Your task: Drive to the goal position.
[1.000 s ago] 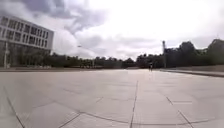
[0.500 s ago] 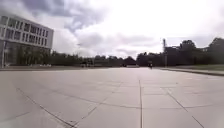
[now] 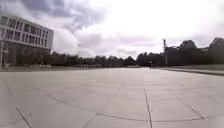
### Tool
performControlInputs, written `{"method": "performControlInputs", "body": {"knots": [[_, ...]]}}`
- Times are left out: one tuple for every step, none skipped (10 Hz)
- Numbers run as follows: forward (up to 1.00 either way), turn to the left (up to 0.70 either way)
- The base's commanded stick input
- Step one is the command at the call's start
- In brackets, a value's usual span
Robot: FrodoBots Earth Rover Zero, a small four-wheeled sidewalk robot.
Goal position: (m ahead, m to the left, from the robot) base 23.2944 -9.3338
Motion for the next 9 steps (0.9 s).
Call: {"method": "performControlInputs", "body": {"knots": [[0.7,-0.23],[0.7,-0.08],[0.7,0.0],[0.7,0.0],[0.7,0.0],[0.7,-0.04],[0.7,-0.03],[0.7,0.0],[0.7,0.0]]}}
